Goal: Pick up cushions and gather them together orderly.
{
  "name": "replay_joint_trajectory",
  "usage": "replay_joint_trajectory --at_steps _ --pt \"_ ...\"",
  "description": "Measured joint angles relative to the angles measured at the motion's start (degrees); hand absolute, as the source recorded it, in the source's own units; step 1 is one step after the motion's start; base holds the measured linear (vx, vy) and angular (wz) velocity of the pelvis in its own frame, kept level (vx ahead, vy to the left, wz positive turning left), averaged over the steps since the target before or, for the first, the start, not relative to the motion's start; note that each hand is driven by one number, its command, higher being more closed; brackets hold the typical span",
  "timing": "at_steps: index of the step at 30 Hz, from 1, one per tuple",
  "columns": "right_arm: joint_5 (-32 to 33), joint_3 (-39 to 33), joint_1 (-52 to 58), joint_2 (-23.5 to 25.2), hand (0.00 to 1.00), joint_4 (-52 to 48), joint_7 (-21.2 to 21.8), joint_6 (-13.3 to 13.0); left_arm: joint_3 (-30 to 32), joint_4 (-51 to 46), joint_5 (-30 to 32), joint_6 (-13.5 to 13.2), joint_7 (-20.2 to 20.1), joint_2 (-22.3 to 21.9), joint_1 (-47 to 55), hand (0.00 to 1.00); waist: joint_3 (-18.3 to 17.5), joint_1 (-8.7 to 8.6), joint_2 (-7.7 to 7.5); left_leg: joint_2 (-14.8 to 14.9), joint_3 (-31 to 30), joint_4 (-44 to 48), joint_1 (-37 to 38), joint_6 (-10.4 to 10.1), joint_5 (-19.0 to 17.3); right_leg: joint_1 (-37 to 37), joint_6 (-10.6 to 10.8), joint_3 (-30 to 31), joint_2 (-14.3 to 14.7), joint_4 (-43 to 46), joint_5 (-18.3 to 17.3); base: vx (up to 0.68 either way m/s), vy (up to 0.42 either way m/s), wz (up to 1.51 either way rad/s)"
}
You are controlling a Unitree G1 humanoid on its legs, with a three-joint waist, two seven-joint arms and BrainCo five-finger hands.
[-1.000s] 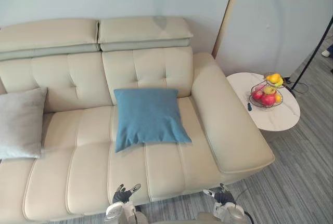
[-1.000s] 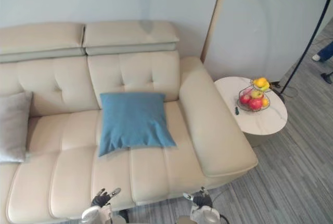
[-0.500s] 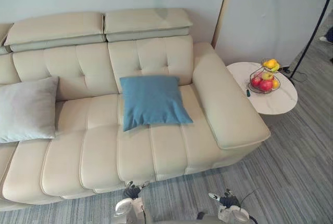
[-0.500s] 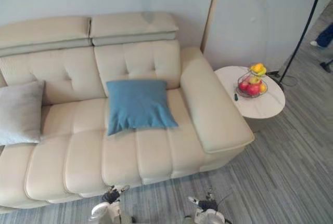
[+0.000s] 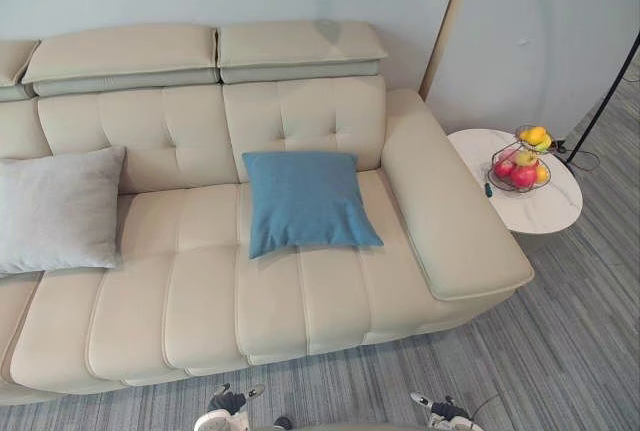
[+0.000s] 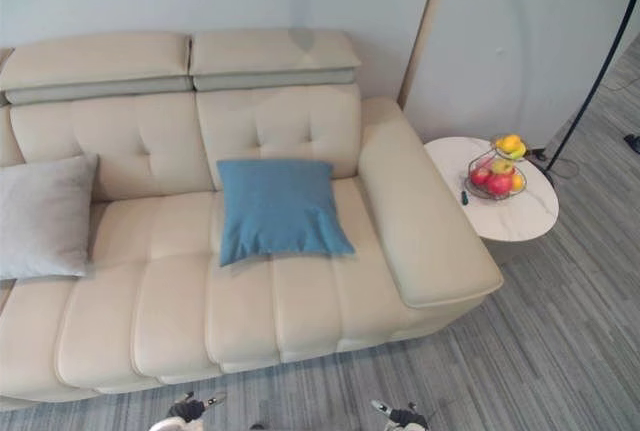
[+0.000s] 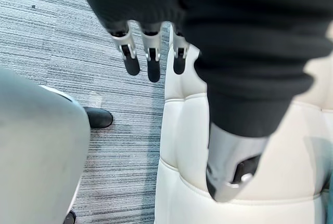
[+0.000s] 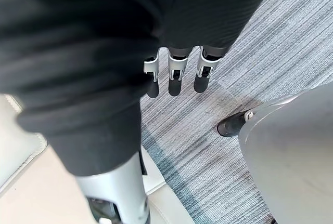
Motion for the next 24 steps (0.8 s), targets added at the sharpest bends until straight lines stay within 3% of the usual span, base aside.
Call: replay_joint_trajectory --at_steps 12,16,20,24 --pt "0.08 0.01 0.12 -0.76 0.00 0.00 0.45 0.39 -0.94 0.03 0.04 0.02 -0.10 0.08 -0.22 0.00 0.48 -0.35 0.64 0.03 0.04 -0.89 0.10 -0.21 0.16 0.04 0.33 -0.17 -0.01 -0.68 -0.19 0.00 0.000 0.00" --pt "0.15 0.01 0.20 -1.53 0.00 0.00 0.49 0.66 -3.73 0.12 1.36 0.34 -0.77 0.79 -0.59 0.00 0.89 -1.60 0.96 0.22 0.47 -0.90 0.48 -0.23 0.15 0.24 0.33 0.20 0.12 -0.68 -0.13 0.00 -0.001 -0.04" --pt "0.18 0.11 0.04 -1.59 0.00 0.07 0.53 0.65 -6.10 0.11 2.29 0.36 -1.21 1.68 -1.70 0.00 2.30 -1.74 0.58 1.27 3.98 0.11 2.38 -0.94 -1.02 0.84 0.22 3.39 1.11 -0.64 0.05 -0.01 -0.015 -0.39" --pt "0.16 0.56 0.03 -1.90 0.00 0.12 0.39 0.65 -6.43 -0.12 2.29 0.31 -1.32 1.56 -2.64 0.00 3.50 -1.72 -0.32 2.18 3.36 10.49 -0.13 -0.65 -4.83 -0.42 0.30 10.53 1.96 -0.37 1.18 -0.05 -0.042 -0.93"
